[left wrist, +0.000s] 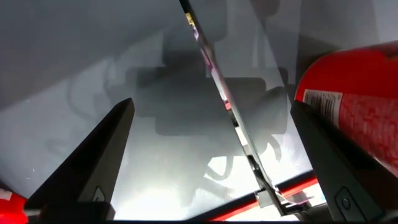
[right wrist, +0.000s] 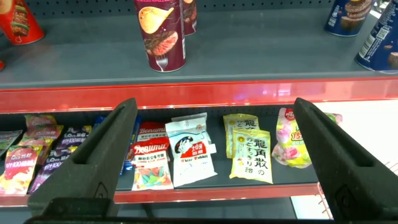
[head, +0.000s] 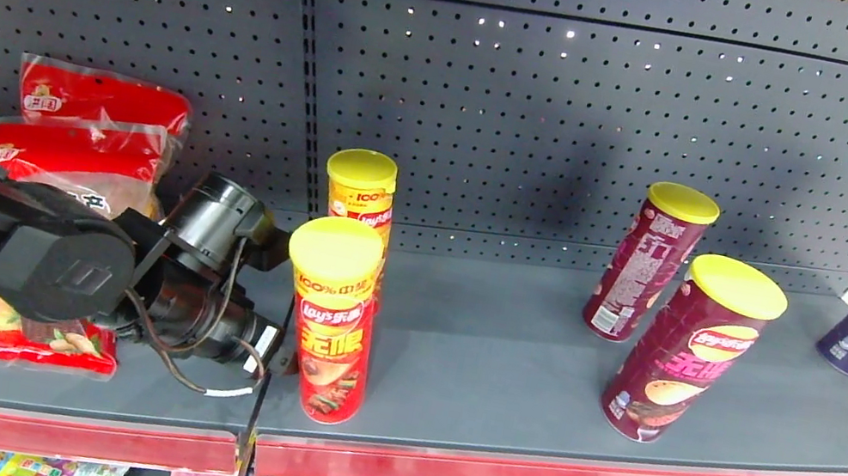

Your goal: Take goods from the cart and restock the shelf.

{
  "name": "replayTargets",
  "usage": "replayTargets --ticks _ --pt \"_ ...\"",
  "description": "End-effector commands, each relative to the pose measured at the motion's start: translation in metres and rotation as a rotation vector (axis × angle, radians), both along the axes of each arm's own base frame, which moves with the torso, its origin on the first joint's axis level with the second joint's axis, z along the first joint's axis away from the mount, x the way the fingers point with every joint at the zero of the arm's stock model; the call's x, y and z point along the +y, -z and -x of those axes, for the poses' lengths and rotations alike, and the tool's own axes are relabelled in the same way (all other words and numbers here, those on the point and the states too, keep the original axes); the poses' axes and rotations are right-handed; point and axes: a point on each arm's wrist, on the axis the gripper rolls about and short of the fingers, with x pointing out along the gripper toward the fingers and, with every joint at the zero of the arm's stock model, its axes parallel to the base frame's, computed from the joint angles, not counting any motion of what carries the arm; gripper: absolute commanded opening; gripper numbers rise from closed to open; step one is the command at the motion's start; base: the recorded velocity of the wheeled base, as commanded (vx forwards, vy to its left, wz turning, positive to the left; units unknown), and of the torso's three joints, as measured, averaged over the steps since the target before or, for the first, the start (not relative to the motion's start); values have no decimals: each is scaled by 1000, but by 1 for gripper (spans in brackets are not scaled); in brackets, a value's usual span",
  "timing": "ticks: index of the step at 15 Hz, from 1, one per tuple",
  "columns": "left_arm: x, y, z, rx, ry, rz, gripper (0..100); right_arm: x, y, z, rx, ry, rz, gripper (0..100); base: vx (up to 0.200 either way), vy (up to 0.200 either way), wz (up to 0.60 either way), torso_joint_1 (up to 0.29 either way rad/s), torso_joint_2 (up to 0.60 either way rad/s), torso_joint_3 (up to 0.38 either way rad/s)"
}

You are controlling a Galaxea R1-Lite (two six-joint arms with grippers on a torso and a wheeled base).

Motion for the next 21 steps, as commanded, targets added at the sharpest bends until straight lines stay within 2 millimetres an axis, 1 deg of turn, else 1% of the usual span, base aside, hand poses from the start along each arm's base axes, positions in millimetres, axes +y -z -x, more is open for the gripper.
replayTargets --ticks 1,7,8,9,10,11,12,13,14,15,16,17,18,19,21 --pt "-1 1 -3 -10 -4 -1 100 0 0 0 0 -1 0 100 0 0 0 0 0 0" --pt "-1 0 -4 -13 -11 -5 100 0 0 0 0 -1 0 100 0 0 0 0 0 0" --pt "7 -2 -3 -19 -31 -3 100 0 0 0 0 -1 0 100 0 0 0 0 0 0" --pt "15 -9 1 -38 -51 1 100 0 0 0 0 -1 0 100 0 0 0 0 0 0" --pt "27 -22 12 -74 -66 9 100 0 0 0 0 -1 0 100 0 0 0 0 0 0" --pt "42 -36 29 -123 -71 9 100 0 0 0 0 -1 0 100 0 0 0 0 0 0" --pt "61 -51 51 -185 -79 -6 100 0 0 0 0 -1 0 100 0 0 0 0 0 0" --pt "75 -60 69 -233 -83 -15 100 0 0 0 0 -1 0 100 0 0 0 0 0 0" --pt "89 -68 91 -286 -101 -26 100 0 0 0 0 1 0 100 0 0 0 0 0 0" --pt "111 -78 138 -397 -167 -16 100 0 0 0 0 -1 0 100 0 0 0 0 0 0" --pt "120 -79 168 -460 -213 -10 100 0 0 0 0 -1 0 100 0 0 0 0 0 0" --pt "125 -76 190 -517 -252 1 100 0 0 0 0 1 0 100 0 0 0 0 0 0" --pt "128 -68 212 -591 -300 28 100 0 0 0 0 1 0 100 0 0 0 0 0 0" --pt "130 -61 225 -665 -330 41 100 0 0 0 0 1 0 100 0 0 0 0 0 0" --pt "129 -36 245 -726 -318 63 100 0 0 0 0 1 0 100 0 0 0 0 0 0"
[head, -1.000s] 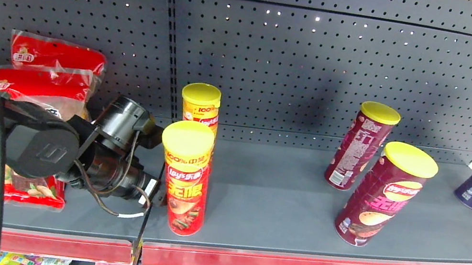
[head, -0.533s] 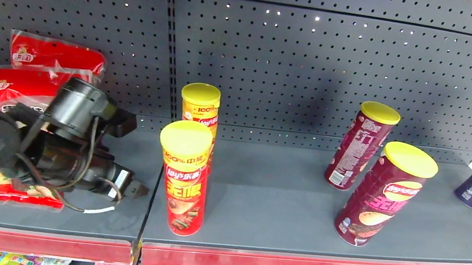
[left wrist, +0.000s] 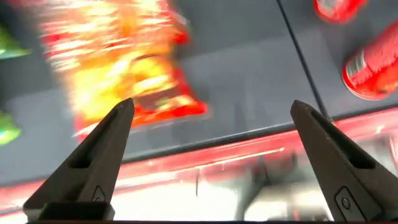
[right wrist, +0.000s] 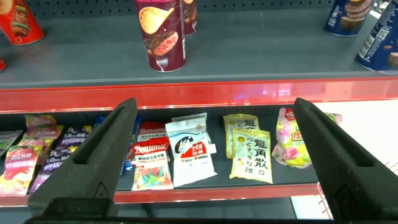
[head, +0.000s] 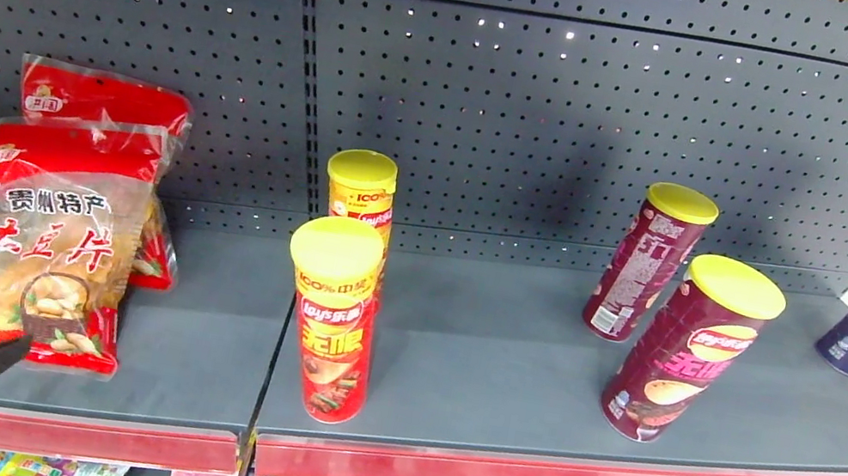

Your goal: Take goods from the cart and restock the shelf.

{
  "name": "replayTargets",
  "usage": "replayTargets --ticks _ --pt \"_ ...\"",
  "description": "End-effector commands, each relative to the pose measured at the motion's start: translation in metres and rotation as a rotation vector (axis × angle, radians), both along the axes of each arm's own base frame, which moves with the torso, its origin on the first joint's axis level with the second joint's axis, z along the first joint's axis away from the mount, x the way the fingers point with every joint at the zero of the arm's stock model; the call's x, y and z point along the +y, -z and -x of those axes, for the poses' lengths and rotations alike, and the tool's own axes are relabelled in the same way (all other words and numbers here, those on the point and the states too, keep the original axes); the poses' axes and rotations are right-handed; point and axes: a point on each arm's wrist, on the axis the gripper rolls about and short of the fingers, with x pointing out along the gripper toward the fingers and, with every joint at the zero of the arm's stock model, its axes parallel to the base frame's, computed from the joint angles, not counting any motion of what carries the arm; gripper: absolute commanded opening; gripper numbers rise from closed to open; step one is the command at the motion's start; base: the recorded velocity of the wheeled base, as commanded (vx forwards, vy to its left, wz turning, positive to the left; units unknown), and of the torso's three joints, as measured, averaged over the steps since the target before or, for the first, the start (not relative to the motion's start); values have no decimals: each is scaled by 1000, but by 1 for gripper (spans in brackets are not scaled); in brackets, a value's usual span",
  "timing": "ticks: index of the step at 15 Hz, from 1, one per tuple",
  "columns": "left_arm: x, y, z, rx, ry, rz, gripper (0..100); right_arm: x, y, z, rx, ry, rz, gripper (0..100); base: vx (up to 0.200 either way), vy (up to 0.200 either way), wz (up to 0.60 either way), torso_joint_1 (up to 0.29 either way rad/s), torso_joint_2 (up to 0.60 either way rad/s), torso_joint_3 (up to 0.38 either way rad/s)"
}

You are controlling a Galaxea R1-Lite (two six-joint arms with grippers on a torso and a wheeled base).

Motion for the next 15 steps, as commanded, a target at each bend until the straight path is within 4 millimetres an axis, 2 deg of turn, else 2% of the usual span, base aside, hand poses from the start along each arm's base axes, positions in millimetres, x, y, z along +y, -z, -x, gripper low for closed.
replayTargets --ticks 1,2,6,8,15 --pt "4 35 59 -202 -35 20 100 0 0 0 0 -1 0 100 0 0 0 0 0 0" --pt "4 54 74 -232 -38 32 100 0 0 0 0 -1 0 100 0 0 0 0 0 0" --pt "3 112 102 -323 -39 77 100 0 0 0 0 -1 0 100 0 0 0 0 0 0" --pt "3 111 107 -402 -7 89 100 0 0 0 0 -1 0 100 0 0 0 0 0 0" --pt "5 111 107 -406 -77 89 100 0 0 0 0 -1 0 100 0 0 0 0 0 0"
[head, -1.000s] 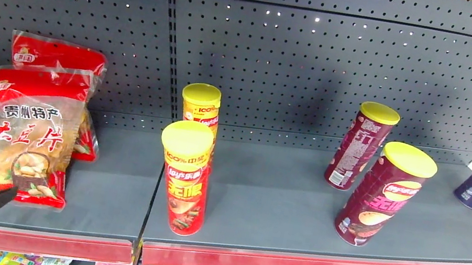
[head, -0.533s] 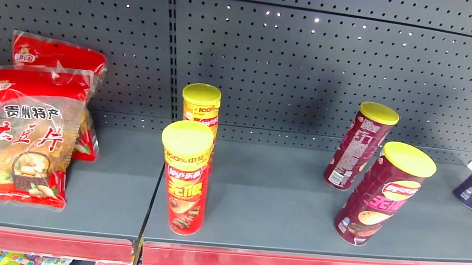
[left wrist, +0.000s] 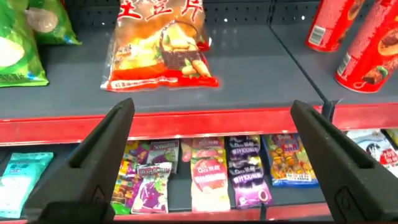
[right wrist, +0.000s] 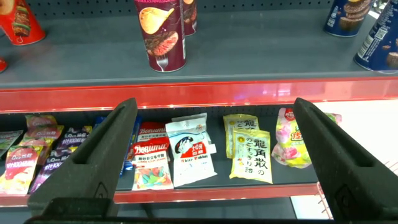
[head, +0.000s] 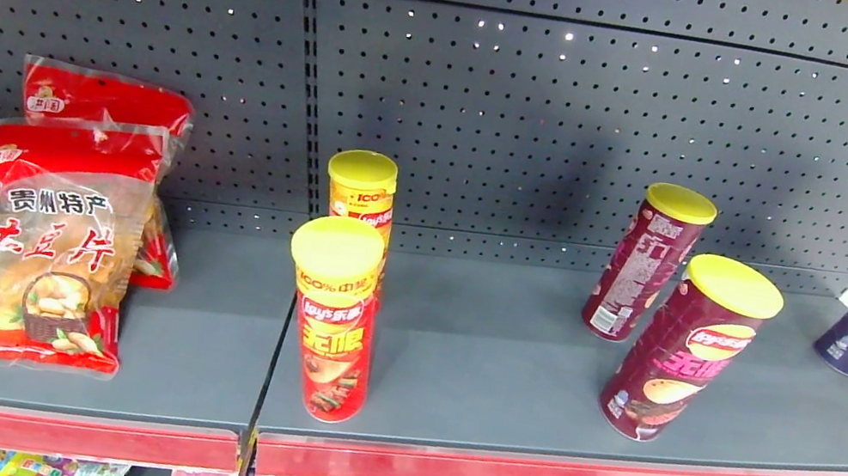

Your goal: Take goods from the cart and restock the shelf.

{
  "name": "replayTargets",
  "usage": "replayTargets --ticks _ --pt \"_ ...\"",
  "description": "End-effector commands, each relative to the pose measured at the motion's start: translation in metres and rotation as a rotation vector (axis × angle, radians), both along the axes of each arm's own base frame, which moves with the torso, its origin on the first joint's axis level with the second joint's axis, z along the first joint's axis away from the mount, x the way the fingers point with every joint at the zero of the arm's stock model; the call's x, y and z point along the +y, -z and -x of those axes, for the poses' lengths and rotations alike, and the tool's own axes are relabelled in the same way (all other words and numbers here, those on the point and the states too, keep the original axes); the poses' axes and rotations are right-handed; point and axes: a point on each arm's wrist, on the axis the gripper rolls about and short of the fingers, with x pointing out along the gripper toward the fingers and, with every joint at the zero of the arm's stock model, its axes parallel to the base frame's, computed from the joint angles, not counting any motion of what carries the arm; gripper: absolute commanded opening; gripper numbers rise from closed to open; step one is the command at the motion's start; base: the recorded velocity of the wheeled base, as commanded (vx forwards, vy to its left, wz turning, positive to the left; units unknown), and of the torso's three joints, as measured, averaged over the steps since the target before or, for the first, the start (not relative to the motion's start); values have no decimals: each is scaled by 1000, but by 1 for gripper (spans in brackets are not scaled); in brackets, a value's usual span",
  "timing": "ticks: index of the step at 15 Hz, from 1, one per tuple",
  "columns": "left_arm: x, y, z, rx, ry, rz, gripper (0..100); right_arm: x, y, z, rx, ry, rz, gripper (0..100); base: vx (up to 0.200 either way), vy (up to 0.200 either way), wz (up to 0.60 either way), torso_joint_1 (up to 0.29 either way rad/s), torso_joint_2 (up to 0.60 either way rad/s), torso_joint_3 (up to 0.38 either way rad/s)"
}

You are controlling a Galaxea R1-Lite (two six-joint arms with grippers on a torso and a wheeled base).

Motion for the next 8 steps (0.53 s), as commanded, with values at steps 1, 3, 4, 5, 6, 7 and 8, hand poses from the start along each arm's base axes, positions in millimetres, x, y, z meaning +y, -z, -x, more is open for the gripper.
replayTargets --ticks 1,3,4,5,6,7,8 --pt "0 0 0 -8 -9 1 100 0 0 0 0 -1 1 100 0 0 0 0 0 0" --pt "0 0 0 -3 -5 -2 100 0 0 0 0 -1 0 100 0 0 0 0 0 0" --pt "0 0 -1 11 -10 -2 100 0 0 0 0 -1 0 100 0 0 0 0 0 0" --pt "0 0 -1 11 -10 -2 100 0 0 0 0 -1 0 100 0 0 0 0 0 0" --pt "0 0 -1 11 -12 -2 100 0 0 0 0 -1 0 100 0 0 0 0 0 0" --pt "0 0 -1 15 -10 -2 100 0 0 0 0 1 1 100 0 0 0 0 0 0" --pt "0 0 0 6 -1 -2 100 0 0 0 0 -1 1 100 0 0 0 0 0 0"
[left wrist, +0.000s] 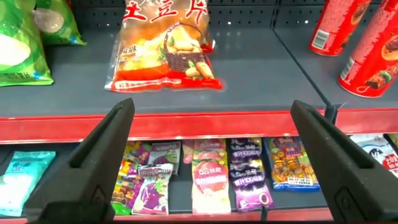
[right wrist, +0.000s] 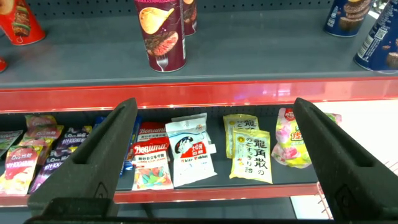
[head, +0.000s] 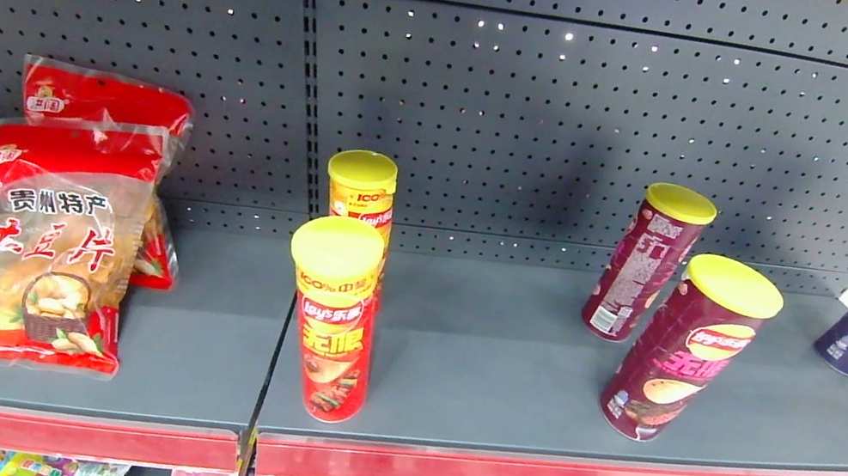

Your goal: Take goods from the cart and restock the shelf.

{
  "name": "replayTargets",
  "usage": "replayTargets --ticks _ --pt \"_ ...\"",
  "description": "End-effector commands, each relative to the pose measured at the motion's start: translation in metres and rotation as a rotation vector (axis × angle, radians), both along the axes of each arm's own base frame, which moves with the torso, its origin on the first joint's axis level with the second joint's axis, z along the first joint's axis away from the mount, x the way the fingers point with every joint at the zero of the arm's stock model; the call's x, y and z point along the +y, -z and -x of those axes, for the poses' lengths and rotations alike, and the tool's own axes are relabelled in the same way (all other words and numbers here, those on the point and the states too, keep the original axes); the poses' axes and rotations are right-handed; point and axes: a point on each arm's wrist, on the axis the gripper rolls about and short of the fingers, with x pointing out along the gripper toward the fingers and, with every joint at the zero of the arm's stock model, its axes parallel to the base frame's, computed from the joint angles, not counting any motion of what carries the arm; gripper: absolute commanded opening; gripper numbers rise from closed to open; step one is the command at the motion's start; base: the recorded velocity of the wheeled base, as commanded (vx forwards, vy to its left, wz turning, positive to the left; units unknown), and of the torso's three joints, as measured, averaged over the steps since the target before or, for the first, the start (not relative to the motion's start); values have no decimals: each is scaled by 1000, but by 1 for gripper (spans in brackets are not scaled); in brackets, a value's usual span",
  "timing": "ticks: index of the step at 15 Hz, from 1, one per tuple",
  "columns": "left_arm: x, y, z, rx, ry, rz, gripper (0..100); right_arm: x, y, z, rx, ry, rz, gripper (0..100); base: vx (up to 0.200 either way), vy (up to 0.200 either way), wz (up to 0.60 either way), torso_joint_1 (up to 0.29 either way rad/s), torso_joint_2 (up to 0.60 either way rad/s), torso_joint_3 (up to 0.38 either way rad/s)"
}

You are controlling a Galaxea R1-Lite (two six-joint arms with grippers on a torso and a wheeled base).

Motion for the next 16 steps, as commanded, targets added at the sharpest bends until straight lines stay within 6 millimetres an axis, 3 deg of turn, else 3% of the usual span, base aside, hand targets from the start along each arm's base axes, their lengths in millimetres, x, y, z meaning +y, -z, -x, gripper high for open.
replayTargets --ticks 1,12,16 --pt "0 0 0 -5 8 3 100 0 0 0 0 -1 0 100 0 0 0 0 0 0" --pt "0 0 0 -5 11 -3 100 0 0 0 1 1 -3 100 0 0 0 0 0 0" --pt "0 0 0 -7 11 -3 100 0 0 0 1 1 -3 100 -200 0 0 10 4 4"
